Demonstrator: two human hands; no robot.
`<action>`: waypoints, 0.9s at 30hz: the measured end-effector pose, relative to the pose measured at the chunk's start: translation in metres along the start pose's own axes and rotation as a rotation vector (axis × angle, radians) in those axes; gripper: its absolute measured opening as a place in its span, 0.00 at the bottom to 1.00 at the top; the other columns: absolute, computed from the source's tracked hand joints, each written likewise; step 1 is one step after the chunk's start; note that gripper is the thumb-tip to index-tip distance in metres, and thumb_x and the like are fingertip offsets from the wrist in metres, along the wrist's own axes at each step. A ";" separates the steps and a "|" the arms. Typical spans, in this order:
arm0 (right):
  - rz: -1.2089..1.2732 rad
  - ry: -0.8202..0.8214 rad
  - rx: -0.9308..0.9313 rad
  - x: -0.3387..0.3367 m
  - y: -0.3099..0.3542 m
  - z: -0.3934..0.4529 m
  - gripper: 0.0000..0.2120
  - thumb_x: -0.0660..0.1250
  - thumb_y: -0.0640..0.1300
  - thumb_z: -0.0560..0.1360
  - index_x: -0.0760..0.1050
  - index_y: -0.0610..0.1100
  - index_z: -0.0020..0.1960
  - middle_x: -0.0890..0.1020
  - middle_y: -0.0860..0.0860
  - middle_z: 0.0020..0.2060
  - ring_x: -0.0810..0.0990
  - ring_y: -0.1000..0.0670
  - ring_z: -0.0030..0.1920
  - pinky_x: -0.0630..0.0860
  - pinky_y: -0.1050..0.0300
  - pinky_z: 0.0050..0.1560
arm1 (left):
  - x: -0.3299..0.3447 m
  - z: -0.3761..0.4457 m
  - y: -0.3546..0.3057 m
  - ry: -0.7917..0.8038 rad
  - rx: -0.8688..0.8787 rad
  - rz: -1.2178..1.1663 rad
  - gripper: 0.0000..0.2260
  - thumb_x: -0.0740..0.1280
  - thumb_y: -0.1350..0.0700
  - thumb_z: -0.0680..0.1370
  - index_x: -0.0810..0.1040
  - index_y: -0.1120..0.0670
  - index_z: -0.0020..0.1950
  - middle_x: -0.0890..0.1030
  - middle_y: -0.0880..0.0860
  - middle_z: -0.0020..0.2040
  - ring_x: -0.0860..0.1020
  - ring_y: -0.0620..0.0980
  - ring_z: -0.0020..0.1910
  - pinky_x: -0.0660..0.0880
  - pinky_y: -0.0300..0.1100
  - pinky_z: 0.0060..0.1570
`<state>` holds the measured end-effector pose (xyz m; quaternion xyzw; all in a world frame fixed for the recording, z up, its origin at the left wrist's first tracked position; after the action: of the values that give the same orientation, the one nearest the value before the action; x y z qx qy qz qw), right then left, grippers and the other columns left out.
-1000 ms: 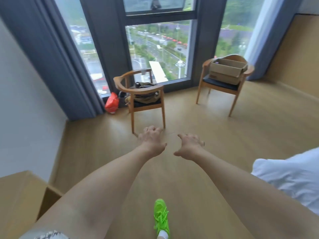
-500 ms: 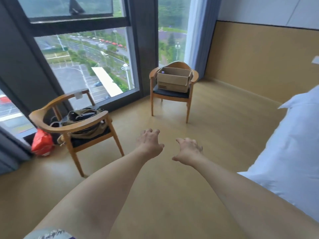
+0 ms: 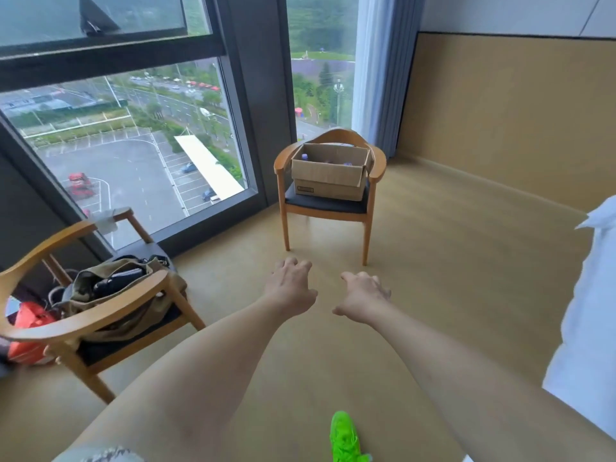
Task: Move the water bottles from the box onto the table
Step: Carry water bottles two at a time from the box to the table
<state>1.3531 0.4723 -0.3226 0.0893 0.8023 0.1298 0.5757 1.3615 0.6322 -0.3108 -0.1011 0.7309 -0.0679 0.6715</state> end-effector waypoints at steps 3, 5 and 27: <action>-0.003 0.005 -0.030 -0.027 0.004 0.070 0.33 0.75 0.59 0.72 0.68 0.54 0.73 0.74 0.47 0.67 0.68 0.41 0.71 0.68 0.41 0.66 | -0.015 0.073 -0.006 -0.005 -0.005 0.031 0.28 0.72 0.45 0.75 0.70 0.49 0.74 0.72 0.56 0.71 0.69 0.58 0.69 0.73 0.54 0.63; -0.008 -0.003 -0.052 -0.049 0.009 0.112 0.33 0.75 0.59 0.72 0.68 0.55 0.73 0.74 0.47 0.67 0.69 0.41 0.70 0.68 0.41 0.66 | -0.030 0.117 -0.013 -0.039 0.001 0.013 0.27 0.73 0.46 0.75 0.71 0.48 0.72 0.73 0.55 0.68 0.70 0.57 0.66 0.74 0.51 0.60; -0.013 0.042 0.056 -0.167 0.016 0.543 0.34 0.75 0.59 0.73 0.67 0.54 0.75 0.73 0.47 0.67 0.68 0.41 0.71 0.68 0.42 0.67 | -0.052 0.588 -0.019 0.038 0.094 0.011 0.21 0.70 0.46 0.77 0.73 0.49 0.69 0.74 0.54 0.62 0.70 0.56 0.64 0.76 0.55 0.59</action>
<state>1.9205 0.4963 -0.3320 0.0971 0.8182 0.1055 0.5568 1.9516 0.6476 -0.3077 -0.0639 0.7402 -0.1004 0.6617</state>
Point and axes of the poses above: each hand's wrist, its own z-axis towards the middle knuckle, its own x-axis out of the palm, y = z × x, the point moved 10 cm from there along z, towards the middle knuckle
